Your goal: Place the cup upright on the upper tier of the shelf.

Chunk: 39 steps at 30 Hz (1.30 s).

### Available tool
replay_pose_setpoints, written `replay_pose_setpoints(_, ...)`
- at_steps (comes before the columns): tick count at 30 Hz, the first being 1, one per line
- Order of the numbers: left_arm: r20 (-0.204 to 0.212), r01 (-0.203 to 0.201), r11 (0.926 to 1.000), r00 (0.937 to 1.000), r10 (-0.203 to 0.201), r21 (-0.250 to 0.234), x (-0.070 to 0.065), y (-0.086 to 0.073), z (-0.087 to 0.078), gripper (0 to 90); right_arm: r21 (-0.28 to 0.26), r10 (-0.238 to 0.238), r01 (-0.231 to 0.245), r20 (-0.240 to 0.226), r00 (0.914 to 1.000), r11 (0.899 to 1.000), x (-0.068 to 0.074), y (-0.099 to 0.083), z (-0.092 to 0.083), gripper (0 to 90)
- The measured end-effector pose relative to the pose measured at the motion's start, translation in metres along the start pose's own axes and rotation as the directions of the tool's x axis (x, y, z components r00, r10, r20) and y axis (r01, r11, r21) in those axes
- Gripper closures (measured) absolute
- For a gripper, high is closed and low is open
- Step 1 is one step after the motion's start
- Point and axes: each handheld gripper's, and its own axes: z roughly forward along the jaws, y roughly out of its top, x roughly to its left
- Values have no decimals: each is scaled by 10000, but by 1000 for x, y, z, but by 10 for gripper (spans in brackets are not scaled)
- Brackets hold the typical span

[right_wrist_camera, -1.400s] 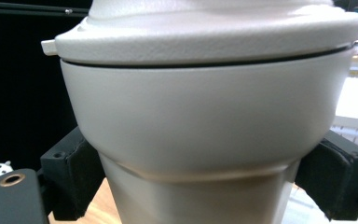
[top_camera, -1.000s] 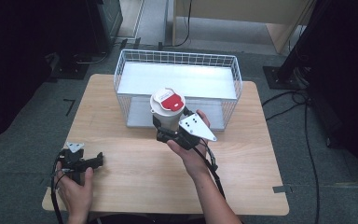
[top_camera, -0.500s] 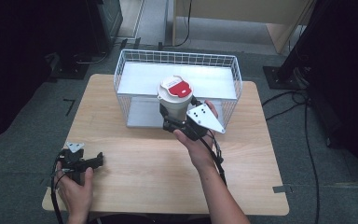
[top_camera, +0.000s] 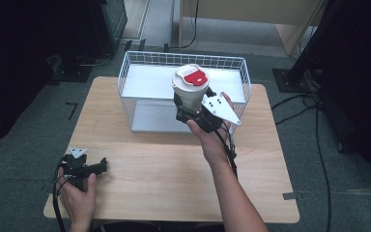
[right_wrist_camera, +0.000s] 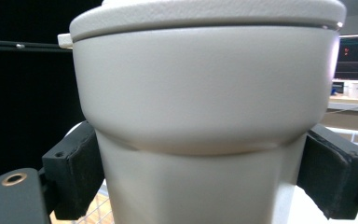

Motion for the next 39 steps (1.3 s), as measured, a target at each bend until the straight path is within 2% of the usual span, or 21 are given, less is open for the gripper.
replay_pose_setpoints(6, 3, 2, 10000, 10000, -2, -6, 0, 0, 0, 0, -25, 84, -83, 156, 9998, 10000, -10, 4, 8, 122)
replay_pose_setpoints(10, 1, 1, 10000, 10000, -1, -1, 0, 0, 0, 0, 120, -138, 134, 358, 9993, 9998, -16, 7, 17, 122)
replay_pose_setpoints(18, 2, 1, 10000, 10000, -1, -9, 0, 0, 0, 0, 201, -251, 240, 573, 9980, 9995, -26, 8, 35, 122)
replay_pose_setpoints(30, 3, 1, 10000, 10000, -1, -10, 0, 0, 0, 0, 315, -16, -12, 888, 9960, 9995, -42, 11, 60, 122)
replay_pose_setpoints(39, 9, 15, 10000, 10000, -15, -7, 0, 0, 0, 0, 490, -109, 55, 1103, 9938, 9988, -49, 13, 79, 122)
